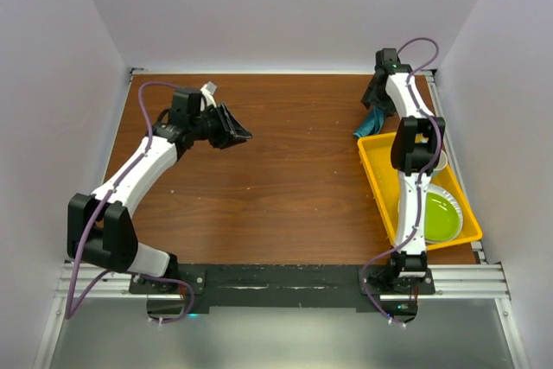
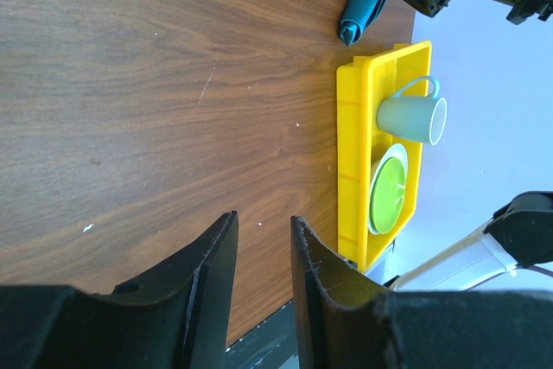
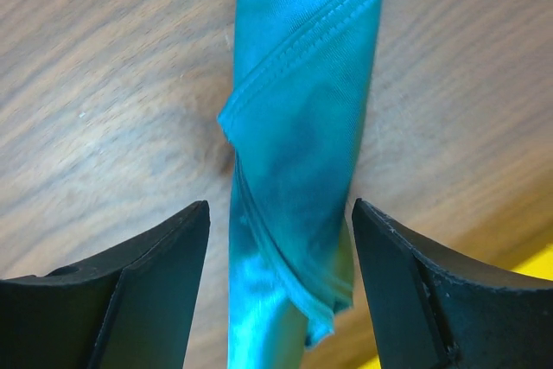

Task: Fold the napkin, place the utensils inside, and roll it up
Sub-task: Roll the napkin with the utensil

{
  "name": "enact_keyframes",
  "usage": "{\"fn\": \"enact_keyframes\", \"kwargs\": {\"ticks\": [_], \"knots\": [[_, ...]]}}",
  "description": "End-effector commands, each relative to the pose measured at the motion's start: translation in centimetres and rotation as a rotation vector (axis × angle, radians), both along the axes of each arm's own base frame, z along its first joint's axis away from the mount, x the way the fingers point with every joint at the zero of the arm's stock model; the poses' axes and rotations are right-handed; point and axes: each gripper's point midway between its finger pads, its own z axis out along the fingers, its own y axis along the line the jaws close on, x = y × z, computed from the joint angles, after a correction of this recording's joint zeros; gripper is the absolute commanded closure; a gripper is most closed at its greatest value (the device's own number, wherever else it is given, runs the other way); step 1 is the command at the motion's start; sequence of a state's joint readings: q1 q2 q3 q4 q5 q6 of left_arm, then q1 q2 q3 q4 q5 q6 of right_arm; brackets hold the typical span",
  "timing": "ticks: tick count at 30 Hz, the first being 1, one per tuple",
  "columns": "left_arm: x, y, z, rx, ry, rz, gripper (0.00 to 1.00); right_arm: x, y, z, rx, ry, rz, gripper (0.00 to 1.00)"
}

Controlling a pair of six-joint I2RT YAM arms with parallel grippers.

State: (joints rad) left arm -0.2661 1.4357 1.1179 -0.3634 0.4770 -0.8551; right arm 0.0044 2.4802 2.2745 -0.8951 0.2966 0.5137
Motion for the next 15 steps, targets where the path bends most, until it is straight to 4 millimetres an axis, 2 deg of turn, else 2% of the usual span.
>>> {"fn": "enact_keyframes", "kwargs": {"ticks": [1, 4, 5, 8, 11, 12, 14, 15], "knots": [[-0.3, -0.1, 2.8, -0.054, -0.076, -0.002, 0.64, 0.1, 0.7, 5.8, -0.009, -0.088, 0.044, 0.28], [-0.5, 0.1, 2.9, -0.054, -0.08, 0.001, 0.64, 0.6, 1.7, 6.3, 0.028, -0.119, 0.074, 0.28], [-0.6, 0.1, 2.9, -0.055, -0.078, 0.002, 0.64, 0.8, 2.6, 6.1, 0.071, -0.122, 0.101, 0.28], [-0.9, 0.1, 3.0, -0.055, -0.081, 0.002, 0.64, 1.1, 3.6, 7.3, 0.075, -0.138, 0.136, 0.28], [-1.3, 0.1, 3.0, -0.059, -0.084, -0.006, 0.64, 0.9, 5.6, 9.9, 0.057, -0.164, 0.212, 0.28], [-1.6, 0.0, 3.2, -0.064, -0.09, -0.016, 0.64, 0.5, 7.1, 11.7, 0.059, -0.188, 0.255, 0.28], [-2.1, -0.3, 3.3, -0.064, -0.103, -0.04, 0.62, -1.0, 9.0, 13.5, 0.056, -0.184, 0.332, 0.28], [-2.6, -0.6, 3.9, -0.065, -0.123, -0.054, 0.6, -2.5, 11.2, 15.3, 0.066, -0.196, 0.393, 0.28]]}}
